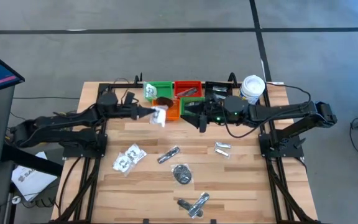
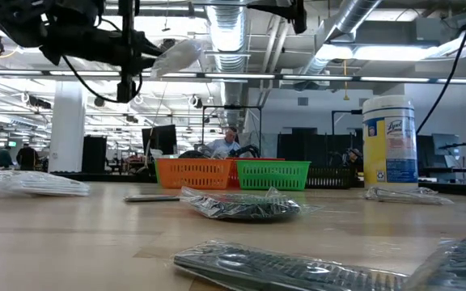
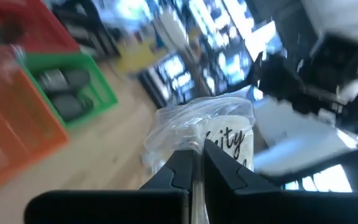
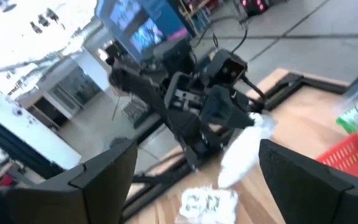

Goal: Pick & Place Travel size toiletries
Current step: Put the vanity pack into the green bin

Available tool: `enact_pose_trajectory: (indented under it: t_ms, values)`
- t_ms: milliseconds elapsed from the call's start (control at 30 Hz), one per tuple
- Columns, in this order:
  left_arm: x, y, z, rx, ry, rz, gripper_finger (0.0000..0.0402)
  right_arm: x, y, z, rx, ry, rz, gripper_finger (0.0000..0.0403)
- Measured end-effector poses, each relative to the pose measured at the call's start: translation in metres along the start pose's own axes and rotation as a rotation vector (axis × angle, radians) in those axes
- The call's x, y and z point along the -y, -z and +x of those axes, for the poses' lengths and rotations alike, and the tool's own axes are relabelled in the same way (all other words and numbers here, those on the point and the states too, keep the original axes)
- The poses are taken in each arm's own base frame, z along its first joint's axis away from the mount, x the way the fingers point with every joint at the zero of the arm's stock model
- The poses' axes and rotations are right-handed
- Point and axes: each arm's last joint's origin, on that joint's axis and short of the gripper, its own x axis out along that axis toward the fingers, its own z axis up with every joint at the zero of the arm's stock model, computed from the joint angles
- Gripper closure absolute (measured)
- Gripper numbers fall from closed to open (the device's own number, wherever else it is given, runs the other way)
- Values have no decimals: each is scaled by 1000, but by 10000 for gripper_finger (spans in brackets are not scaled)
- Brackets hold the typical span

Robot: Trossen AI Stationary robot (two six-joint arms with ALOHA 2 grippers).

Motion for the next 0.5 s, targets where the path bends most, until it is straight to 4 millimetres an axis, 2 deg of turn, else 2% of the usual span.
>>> enact_pose_trajectory:
  t_ms: [200, 500]
  values:
    - [9, -9, -1, 135, -35, -11, 396, -2, -6, 0, 51, -31, 3, 76]
    - [51, -35, 0, 347, -10, 11, 396, 4, 1, 8, 30, -6, 17, 76]
